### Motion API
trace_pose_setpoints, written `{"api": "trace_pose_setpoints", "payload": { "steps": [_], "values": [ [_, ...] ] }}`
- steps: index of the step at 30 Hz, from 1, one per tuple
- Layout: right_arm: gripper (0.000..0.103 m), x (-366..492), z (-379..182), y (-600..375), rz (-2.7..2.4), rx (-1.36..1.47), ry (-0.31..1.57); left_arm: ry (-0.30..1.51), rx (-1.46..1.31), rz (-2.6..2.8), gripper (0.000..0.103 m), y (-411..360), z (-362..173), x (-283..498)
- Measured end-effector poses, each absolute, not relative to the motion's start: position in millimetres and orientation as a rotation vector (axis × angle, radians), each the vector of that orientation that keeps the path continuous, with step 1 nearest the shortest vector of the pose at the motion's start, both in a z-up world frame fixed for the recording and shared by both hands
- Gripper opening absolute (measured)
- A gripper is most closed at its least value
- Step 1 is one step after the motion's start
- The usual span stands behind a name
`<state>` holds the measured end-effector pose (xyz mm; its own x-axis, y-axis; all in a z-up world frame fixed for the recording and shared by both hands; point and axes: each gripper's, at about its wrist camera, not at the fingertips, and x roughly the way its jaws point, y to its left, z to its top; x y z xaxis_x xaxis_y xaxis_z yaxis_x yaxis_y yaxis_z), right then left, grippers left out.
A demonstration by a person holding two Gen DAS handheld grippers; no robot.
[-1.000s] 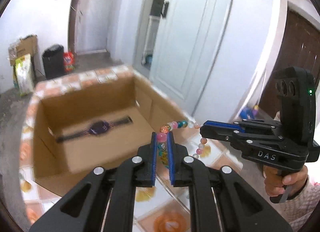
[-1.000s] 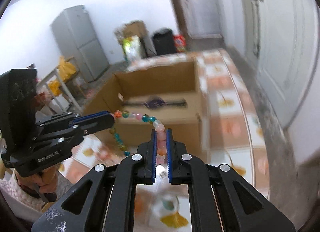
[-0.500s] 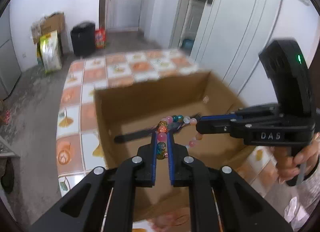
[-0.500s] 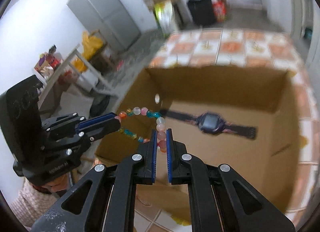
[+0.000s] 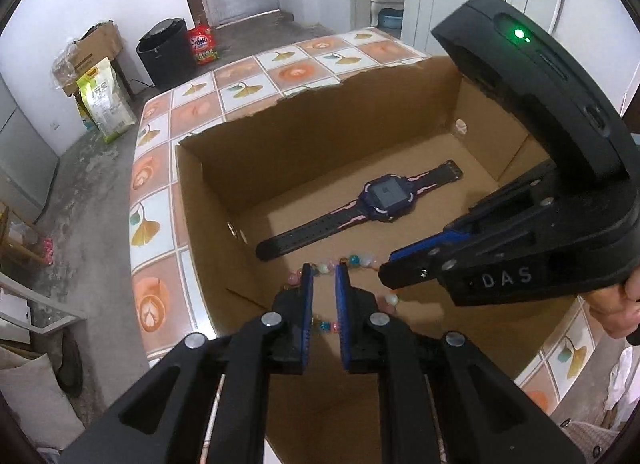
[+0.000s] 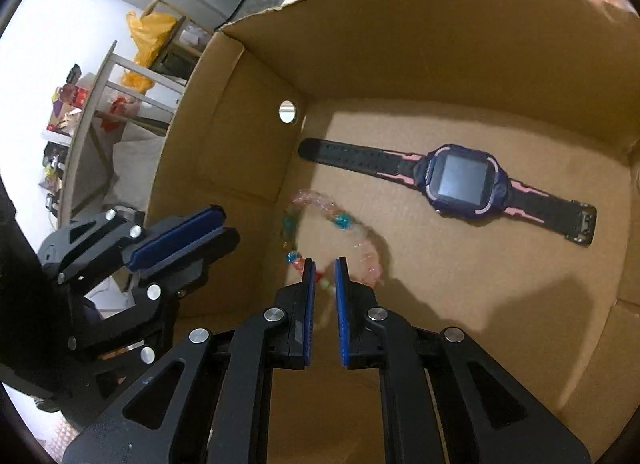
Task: Organize jewelry
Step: 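Open the right gripper to drop the bracelet beside the watch, then move the right gripper back to the table toward the gold charms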
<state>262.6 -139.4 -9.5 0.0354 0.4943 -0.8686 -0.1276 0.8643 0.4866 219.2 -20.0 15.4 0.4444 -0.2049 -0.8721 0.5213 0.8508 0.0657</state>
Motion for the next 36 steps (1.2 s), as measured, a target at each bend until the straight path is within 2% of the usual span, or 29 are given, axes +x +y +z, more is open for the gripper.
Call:
{"api": "trace_pose_setpoints", "payload": {
  "steps": [8,12,15,20,22,27,29,31,36],
  "values": [
    [0.015,257,13,-150,0.474,0.294,1.358,0.929,0.259,-0.443,0.015,-6,36,214],
    [0.023,234,45,-162,0.455,0.265,1.217,0.856,0.150,-0.462,0.018,9,57,197],
    [0.030,196,84,-171,0.441,0.209,1.055,0.743,0.095,-0.476,0.022,20,79,167],
    [0.031,122,131,-183,0.400,0.129,0.838,0.607,0.057,-0.506,0.029,35,100,109],
    [0.031,99,135,-186,0.373,0.106,0.806,0.593,0.021,-0.530,0.033,43,100,87],
    [0.035,46,98,-187,0.272,0.106,0.833,0.652,-0.010,-0.593,0.036,49,66,50],
    [0.031,37,71,-184,0.263,0.146,0.897,0.716,0.010,-0.609,0.036,42,42,45],
    [0.021,28,48,-182,0.255,0.183,0.946,0.780,0.056,-0.590,0.036,30,9,44],
    [0.020,29,12,-171,0.229,0.231,1.031,0.854,0.173,-0.537,0.036,7,-46,58]
  ]
}}
